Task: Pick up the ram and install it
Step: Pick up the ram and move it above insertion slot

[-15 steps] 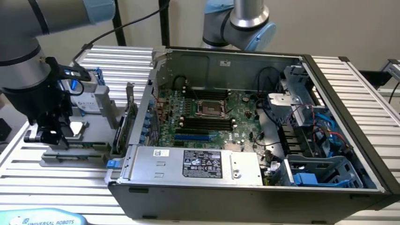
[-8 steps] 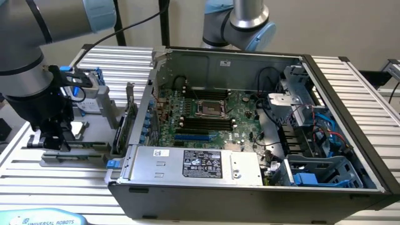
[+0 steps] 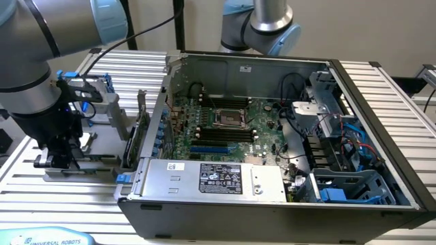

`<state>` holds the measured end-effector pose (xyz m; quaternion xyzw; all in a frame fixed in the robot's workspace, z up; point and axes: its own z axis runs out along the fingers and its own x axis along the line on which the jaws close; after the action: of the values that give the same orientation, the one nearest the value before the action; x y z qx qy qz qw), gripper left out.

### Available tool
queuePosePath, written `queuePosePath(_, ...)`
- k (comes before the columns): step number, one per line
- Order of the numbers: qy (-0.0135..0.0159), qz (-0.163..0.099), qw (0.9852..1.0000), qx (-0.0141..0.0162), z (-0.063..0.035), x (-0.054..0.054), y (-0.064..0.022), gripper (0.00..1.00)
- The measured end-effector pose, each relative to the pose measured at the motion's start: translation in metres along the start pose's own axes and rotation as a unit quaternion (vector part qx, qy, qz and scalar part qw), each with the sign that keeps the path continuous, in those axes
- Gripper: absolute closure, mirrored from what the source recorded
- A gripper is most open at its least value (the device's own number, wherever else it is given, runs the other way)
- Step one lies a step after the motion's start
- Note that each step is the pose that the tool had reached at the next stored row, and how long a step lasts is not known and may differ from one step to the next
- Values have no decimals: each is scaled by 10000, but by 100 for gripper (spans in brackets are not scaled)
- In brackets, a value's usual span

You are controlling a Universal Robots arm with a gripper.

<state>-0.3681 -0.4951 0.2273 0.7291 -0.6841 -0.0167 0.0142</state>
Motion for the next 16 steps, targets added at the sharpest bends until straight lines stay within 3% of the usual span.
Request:
queuePosePath(6,-3,-4,10000,30,103,12,-5,64)
queuePosePath(16,-51,-5,10000,46,257,16,-21,64)
